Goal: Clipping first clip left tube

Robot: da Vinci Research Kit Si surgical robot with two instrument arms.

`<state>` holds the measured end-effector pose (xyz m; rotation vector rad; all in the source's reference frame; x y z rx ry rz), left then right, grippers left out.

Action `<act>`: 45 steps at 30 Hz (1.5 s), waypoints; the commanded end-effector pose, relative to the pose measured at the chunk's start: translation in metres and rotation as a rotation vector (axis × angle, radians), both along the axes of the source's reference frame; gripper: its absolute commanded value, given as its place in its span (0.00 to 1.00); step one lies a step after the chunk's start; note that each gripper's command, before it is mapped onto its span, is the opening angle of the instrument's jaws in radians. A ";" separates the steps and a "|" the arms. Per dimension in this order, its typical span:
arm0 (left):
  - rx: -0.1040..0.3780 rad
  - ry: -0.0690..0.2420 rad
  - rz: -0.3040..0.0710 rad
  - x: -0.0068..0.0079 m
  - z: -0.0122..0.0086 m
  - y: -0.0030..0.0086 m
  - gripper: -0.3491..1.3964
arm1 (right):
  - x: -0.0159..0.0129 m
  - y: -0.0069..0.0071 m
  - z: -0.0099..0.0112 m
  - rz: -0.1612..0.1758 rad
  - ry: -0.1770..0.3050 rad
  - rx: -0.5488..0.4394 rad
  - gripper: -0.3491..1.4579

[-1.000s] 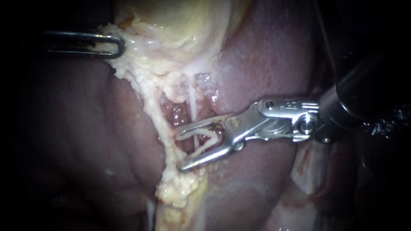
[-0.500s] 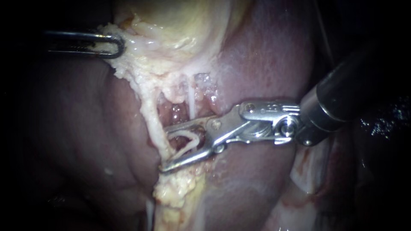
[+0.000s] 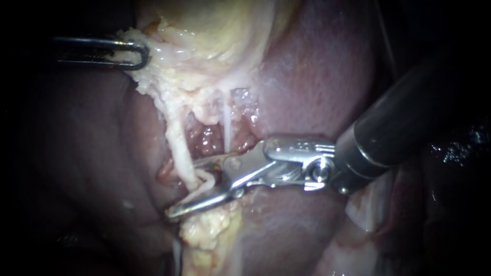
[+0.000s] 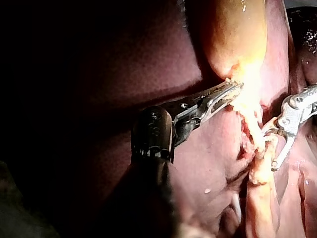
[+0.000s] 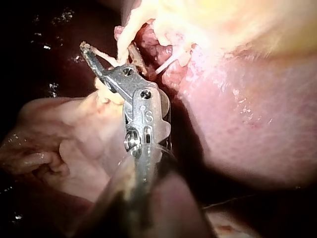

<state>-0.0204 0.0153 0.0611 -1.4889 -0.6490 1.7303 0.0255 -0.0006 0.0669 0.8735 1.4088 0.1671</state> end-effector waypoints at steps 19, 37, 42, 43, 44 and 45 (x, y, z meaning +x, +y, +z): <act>0.000 0.000 0.001 0.0002 0.0001 0.0000 0.00 | -0.0032 -0.0018 -0.0032 -0.079 0.081 0.060 0.39; 0.000 0.000 0.001 0.0002 0.0002 0.0001 0.00 | -0.0011 -0.0018 -0.0027 -0.071 0.155 -0.066 0.40; 0.000 0.000 0.001 0.0002 0.0002 0.0001 0.00 | -0.0010 -0.0021 -0.0025 -0.073 0.155 -0.068 0.39; 0.000 0.000 0.001 0.0002 0.0002 0.0001 0.00 | -0.0010 -0.0022 -0.0025 -0.073 0.158 -0.073 0.38; 0.000 -0.001 0.001 0.0002 0.0002 0.0001 0.00 | -0.0010 -0.0023 -0.0025 -0.073 0.158 -0.074 0.38; 0.000 -0.001 0.001 0.0003 0.0002 0.0001 0.00 | -0.0010 -0.0024 -0.0024 -0.073 0.161 -0.080 0.38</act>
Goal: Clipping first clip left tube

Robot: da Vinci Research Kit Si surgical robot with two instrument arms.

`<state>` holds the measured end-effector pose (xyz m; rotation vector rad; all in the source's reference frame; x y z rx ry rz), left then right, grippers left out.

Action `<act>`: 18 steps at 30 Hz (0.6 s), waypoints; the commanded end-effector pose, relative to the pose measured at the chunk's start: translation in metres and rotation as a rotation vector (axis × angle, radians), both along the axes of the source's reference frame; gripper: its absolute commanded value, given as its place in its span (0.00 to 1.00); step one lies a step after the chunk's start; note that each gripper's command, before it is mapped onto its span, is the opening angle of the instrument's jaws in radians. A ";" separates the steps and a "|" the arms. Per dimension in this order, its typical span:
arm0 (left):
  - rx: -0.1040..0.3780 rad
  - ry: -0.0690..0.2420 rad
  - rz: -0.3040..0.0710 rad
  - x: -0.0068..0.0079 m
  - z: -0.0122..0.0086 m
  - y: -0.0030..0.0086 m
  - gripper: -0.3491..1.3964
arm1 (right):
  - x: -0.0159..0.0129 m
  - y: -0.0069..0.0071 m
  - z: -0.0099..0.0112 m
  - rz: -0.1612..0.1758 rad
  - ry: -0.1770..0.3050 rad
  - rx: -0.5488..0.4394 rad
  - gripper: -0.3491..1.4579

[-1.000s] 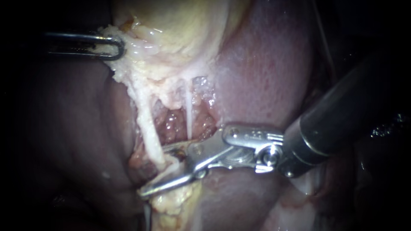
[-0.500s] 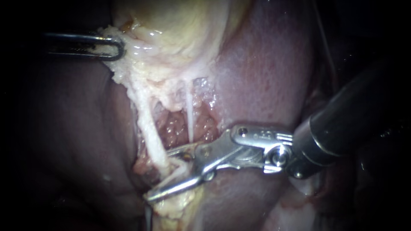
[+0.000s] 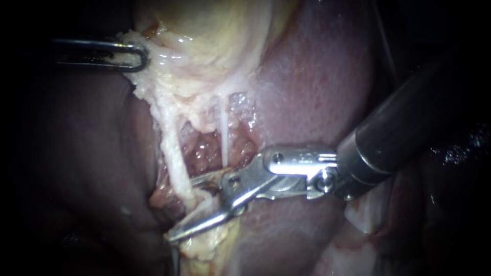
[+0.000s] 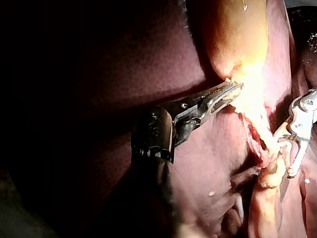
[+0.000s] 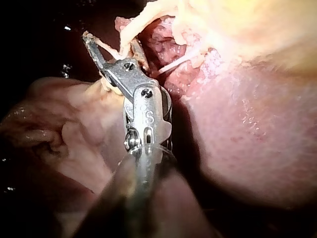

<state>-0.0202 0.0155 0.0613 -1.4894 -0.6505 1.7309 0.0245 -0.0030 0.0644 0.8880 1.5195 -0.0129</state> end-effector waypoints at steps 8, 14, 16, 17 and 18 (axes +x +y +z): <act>0.000 0.000 0.000 0.0001 0.0000 0.0000 0.00 | -0.0011 0.0003 0.0002 -0.002 0.017 -0.021 0.38; 0.000 0.000 0.001 0.0002 0.0001 0.0000 0.00 | -0.0020 0.0013 0.0016 -0.015 -0.074 -0.052 0.40; 0.000 0.000 0.001 0.0002 0.0001 0.0000 0.00 | -0.0025 0.0021 0.0019 -0.001 -0.081 -0.052 0.40; 0.000 0.000 0.001 0.0003 0.0001 0.0000 0.00 | -0.0027 0.0027 0.0019 0.010 -0.086 -0.050 0.40; 0.000 0.000 0.001 0.0003 0.0001 0.0000 0.00 | -0.0029 0.0031 0.0019 0.017 -0.086 -0.046 0.40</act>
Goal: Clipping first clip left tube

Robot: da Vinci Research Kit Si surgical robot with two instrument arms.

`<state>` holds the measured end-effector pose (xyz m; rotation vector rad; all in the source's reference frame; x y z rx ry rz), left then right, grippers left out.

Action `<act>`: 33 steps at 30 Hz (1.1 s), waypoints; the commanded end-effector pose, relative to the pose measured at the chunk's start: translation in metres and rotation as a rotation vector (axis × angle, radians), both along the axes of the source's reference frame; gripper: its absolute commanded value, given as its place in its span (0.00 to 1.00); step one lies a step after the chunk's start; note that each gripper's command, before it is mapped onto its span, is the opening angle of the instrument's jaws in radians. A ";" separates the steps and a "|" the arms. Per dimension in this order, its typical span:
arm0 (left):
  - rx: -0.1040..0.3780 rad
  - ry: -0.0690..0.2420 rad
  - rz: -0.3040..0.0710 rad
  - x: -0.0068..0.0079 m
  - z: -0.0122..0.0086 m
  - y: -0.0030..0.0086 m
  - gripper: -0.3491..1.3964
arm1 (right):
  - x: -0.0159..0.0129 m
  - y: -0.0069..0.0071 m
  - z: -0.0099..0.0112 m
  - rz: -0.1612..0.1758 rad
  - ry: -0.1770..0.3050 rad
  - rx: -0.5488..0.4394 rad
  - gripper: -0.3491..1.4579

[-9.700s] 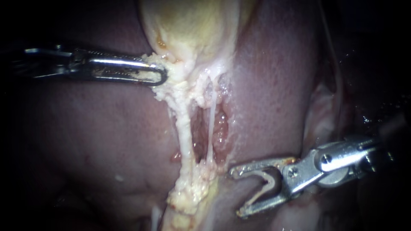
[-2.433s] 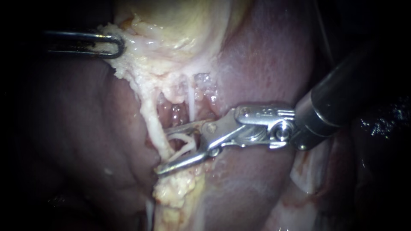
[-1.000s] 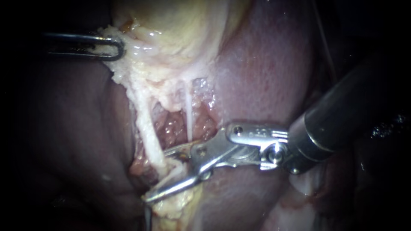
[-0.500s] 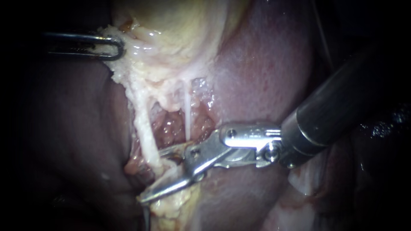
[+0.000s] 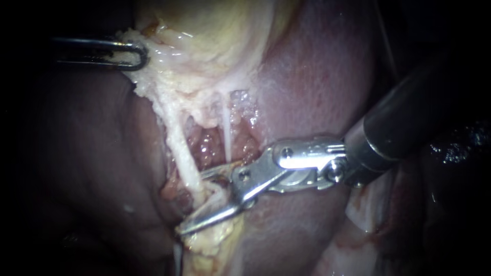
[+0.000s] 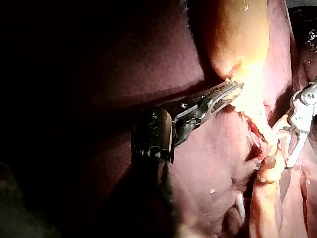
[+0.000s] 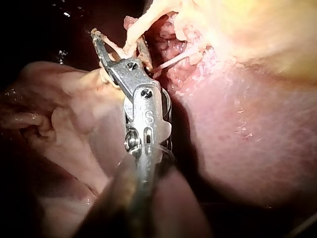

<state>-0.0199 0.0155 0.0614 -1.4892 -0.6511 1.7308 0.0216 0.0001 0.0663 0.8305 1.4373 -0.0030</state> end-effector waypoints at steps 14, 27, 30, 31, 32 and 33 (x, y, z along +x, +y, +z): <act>0.000 0.000 0.001 0.0000 0.0000 0.0000 0.00 | 0.0000 0.0039 -0.0023 0.097 0.051 0.068 0.42; 0.000 0.000 0.000 0.0000 0.0000 0.0000 0.00 | 0.0012 0.0045 -0.0038 0.129 0.089 0.101 0.43; 0.000 0.000 0.000 0.0000 0.0000 0.0000 0.00 | 0.0012 0.0039 -0.0035 0.125 0.090 0.097 0.43; 0.000 0.000 0.000 0.0000 0.0000 0.0000 0.00 | 0.0012 0.0034 -0.0032 0.122 0.088 0.092 0.43; 0.000 0.000 0.000 0.0000 0.0000 0.0000 0.00 | 0.0012 0.0029 -0.0028 0.118 0.080 0.091 0.43; 0.000 0.000 0.000 0.0000 0.0000 0.0000 0.00 | 0.0012 0.0024 -0.0025 0.110 0.069 0.087 0.43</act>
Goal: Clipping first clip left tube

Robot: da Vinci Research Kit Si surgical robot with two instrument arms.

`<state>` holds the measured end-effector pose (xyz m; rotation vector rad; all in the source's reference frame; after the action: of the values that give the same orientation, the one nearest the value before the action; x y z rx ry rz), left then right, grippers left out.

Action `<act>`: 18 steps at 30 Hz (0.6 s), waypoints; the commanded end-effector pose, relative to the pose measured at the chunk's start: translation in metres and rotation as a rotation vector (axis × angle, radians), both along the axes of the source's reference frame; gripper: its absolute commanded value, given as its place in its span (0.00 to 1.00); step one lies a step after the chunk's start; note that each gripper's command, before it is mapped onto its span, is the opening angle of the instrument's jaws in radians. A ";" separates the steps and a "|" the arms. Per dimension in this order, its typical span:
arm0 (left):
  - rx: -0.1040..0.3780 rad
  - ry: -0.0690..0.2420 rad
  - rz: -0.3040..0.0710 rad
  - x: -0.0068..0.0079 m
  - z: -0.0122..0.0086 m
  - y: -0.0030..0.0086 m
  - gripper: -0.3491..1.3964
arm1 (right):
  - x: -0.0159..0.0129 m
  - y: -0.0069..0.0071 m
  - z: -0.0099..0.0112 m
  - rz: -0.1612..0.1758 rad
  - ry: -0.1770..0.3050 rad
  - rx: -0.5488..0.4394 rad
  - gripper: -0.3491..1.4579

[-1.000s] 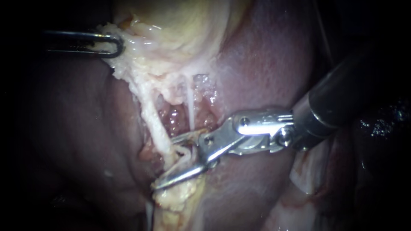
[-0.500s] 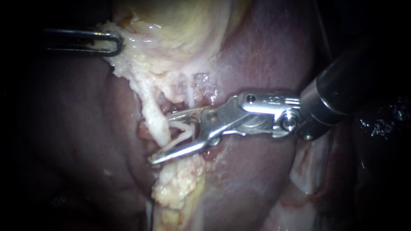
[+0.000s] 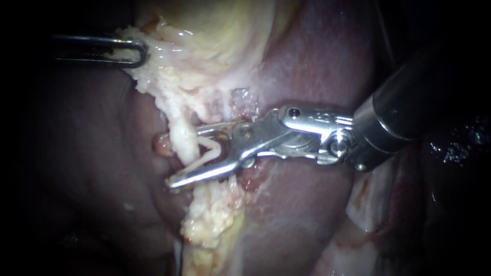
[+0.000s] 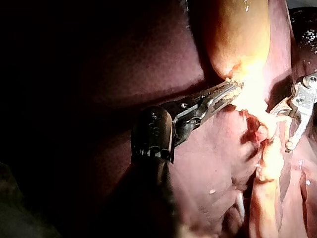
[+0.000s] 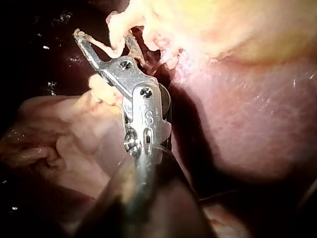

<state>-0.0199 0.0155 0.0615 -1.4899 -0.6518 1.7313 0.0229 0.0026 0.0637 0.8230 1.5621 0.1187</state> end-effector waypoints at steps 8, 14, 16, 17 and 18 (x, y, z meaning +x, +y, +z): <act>-0.006 0.001 0.001 0.0000 0.0000 0.0000 0.00 | -0.0004 -0.0043 0.0028 -0.087 -0.055 0.000 0.42; -0.006 0.001 0.001 0.0000 0.0000 0.0000 0.00 | 0.0003 -0.0046 0.0029 -0.095 -0.058 -0.004 0.41; -0.006 0.001 0.001 0.0000 0.0000 0.0000 0.00 | 0.0008 -0.0046 0.0028 -0.095 -0.061 -0.005 0.41; -0.006 0.001 0.001 -0.0001 0.0001 0.0000 0.00 | 0.0010 -0.0047 0.0026 -0.094 -0.058 -0.004 0.42; -0.006 0.001 0.001 -0.0001 0.0001 0.0000 0.00 | 0.0012 -0.0048 0.0025 -0.098 -0.053 -0.002 0.42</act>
<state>-0.0200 0.0155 0.0615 -1.4929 -0.6473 1.7359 0.0242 -0.0022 0.0661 0.8873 1.4682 0.0658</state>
